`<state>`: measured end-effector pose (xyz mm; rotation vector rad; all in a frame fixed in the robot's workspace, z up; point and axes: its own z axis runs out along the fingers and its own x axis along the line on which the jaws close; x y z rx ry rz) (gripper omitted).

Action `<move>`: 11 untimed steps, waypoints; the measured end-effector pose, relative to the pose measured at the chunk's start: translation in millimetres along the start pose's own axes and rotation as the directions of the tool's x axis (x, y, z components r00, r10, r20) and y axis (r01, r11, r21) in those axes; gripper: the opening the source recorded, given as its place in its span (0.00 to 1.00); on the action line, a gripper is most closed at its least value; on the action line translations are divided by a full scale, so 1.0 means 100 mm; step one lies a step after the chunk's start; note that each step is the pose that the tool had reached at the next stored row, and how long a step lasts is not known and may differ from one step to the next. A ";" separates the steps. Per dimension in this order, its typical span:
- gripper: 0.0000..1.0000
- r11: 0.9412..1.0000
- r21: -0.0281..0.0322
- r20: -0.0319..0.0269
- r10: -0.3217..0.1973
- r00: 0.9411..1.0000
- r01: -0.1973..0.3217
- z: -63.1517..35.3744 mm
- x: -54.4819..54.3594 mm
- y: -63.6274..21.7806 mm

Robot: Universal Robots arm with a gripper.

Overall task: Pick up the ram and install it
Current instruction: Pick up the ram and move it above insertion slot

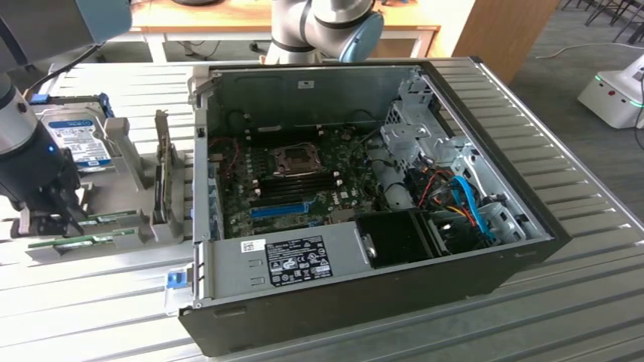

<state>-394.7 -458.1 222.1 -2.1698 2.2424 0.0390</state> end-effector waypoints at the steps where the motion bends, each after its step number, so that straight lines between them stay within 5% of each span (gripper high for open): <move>1: 0.32 1.000 0.000 0.000 0.000 1.000 0.000 0.007 0.00 0.000; 11: 0.32 1.000 0.000 0.000 0.000 1.000 0.000 0.072 0.00 0.000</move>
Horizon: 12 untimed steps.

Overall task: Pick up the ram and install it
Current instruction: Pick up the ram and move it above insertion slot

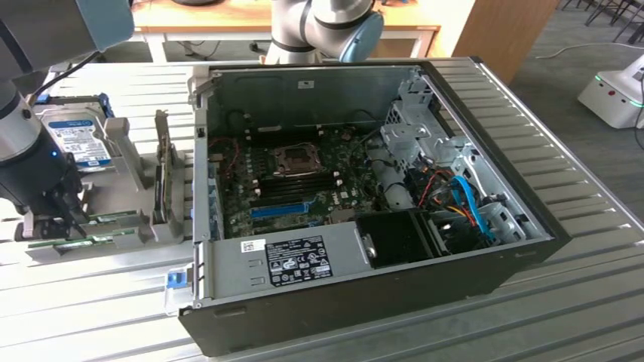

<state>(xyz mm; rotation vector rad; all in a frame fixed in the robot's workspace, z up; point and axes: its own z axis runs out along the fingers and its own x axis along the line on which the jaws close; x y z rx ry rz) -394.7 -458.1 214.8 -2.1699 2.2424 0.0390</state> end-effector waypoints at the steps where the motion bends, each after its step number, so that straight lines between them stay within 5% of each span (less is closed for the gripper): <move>1: 0.32 1.000 0.000 0.000 0.000 1.000 0.000 0.005 0.00 0.000; 12: 0.32 1.000 0.000 0.000 0.000 1.000 0.000 0.015 0.03 -0.001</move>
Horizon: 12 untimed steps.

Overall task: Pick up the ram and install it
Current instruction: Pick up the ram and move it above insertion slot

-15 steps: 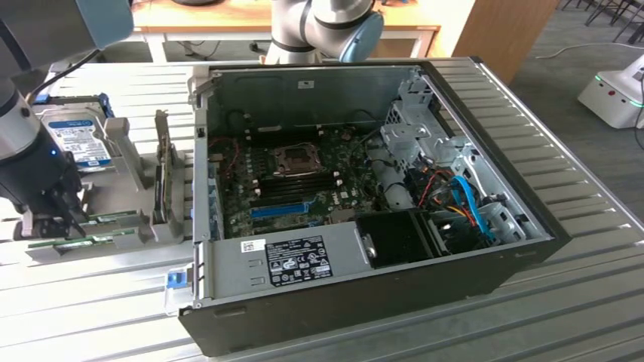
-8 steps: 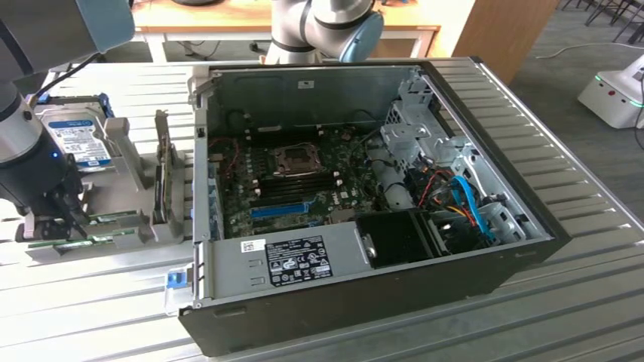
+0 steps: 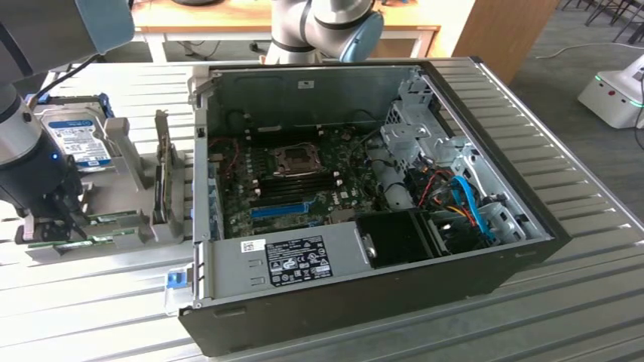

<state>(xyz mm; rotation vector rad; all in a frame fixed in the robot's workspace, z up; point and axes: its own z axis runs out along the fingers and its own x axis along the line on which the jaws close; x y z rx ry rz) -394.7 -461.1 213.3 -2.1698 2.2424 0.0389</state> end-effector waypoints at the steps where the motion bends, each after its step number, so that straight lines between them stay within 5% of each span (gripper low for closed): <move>1: 0.32 1.000 0.000 0.000 0.000 1.000 0.000 0.000 0.01 0.000; 12: 0.32 1.000 0.000 0.000 0.000 1.000 0.000 0.037 0.02 0.000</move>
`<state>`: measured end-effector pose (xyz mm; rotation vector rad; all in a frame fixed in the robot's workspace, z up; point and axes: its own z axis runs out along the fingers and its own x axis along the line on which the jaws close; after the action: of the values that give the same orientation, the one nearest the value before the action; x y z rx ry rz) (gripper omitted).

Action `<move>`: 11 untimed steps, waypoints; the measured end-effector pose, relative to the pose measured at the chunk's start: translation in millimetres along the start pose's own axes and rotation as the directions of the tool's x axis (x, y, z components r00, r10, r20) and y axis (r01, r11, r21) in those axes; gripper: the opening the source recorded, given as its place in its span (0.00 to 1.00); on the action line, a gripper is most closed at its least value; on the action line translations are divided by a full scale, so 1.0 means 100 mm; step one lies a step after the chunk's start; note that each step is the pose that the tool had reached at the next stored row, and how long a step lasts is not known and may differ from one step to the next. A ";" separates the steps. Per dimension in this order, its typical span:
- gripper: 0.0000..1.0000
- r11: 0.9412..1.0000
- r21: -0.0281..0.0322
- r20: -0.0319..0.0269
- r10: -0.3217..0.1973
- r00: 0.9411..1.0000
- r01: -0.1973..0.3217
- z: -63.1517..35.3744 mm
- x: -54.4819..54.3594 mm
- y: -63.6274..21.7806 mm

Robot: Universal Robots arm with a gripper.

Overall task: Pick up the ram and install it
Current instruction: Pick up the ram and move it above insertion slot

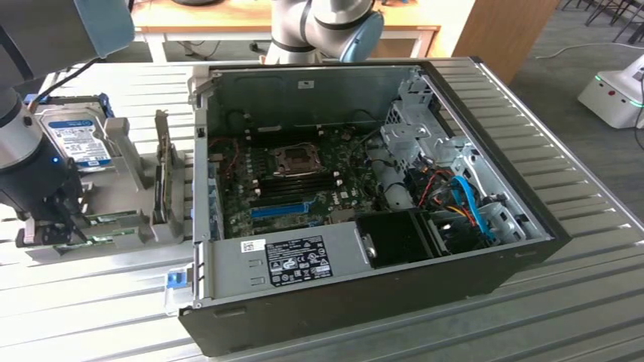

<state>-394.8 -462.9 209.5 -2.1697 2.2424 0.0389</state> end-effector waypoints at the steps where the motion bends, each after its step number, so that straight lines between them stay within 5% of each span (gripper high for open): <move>1: 0.32 1.000 0.000 0.000 0.000 1.000 0.000 0.010 0.00 0.000; 11: 0.32 1.000 0.000 0.000 0.000 1.000 0.000 0.038 0.00 0.000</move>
<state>-394.7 -463.0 205.7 -2.1698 2.2424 0.0389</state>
